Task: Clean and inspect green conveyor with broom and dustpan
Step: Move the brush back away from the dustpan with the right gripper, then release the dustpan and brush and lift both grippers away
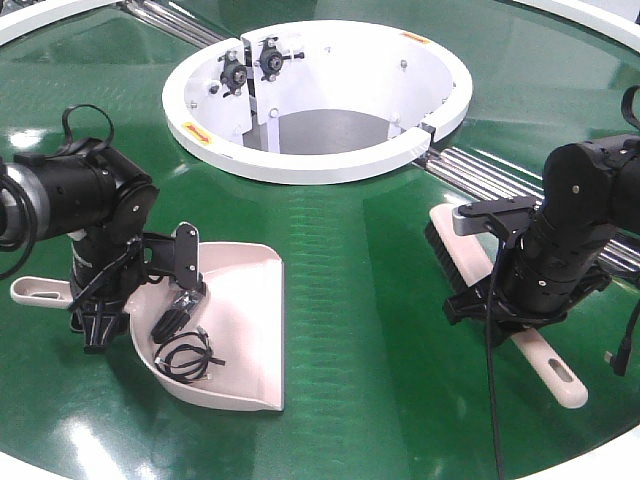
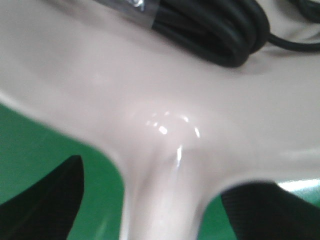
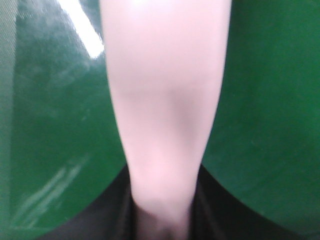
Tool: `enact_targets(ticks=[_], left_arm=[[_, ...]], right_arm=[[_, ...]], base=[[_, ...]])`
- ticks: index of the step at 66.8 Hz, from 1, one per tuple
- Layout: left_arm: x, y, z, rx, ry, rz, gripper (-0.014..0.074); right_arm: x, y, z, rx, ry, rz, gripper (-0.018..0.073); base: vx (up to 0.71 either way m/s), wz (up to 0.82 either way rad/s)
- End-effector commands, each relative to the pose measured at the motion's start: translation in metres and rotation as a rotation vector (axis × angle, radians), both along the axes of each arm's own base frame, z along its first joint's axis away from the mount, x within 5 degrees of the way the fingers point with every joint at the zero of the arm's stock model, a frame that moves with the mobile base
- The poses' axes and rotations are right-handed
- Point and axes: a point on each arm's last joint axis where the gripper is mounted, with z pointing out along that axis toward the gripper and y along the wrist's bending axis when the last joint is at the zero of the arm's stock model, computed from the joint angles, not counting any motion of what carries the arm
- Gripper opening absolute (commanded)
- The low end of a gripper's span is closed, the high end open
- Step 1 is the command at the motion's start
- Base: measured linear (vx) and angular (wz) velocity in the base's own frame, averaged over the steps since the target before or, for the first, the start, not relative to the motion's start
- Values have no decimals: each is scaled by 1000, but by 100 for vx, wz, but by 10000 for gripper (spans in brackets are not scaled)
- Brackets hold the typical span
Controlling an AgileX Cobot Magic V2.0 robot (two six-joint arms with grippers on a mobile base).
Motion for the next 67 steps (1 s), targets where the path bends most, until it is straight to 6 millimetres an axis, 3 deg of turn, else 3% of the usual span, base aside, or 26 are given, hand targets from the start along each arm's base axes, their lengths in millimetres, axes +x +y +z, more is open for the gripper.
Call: enact_targets(ticks=[1, 25, 40, 54, 67], left_arm=[[-4, 0, 36, -32, -105, 6, 556], [-25, 0, 78, -164, -174, 49, 555], [-39, 2, 103, -231, -236, 57, 555], [-50, 5, 122, -263, -286, 56, 555], [-61, -1, 131, -385, -270, 86, 555]], right_arm=[[4, -3, 18, 11, -100, -2, 22], [15, -1, -16, -19, 11, -2, 110], [18, 0, -22, -21, 12, 0, 326], [18, -1, -11, -11, -45, 10, 540], [8, -3, 28, 4, -198, 40, 571]], base=[[0, 0], [0, 0], [0, 0], [0, 0], [0, 0]])
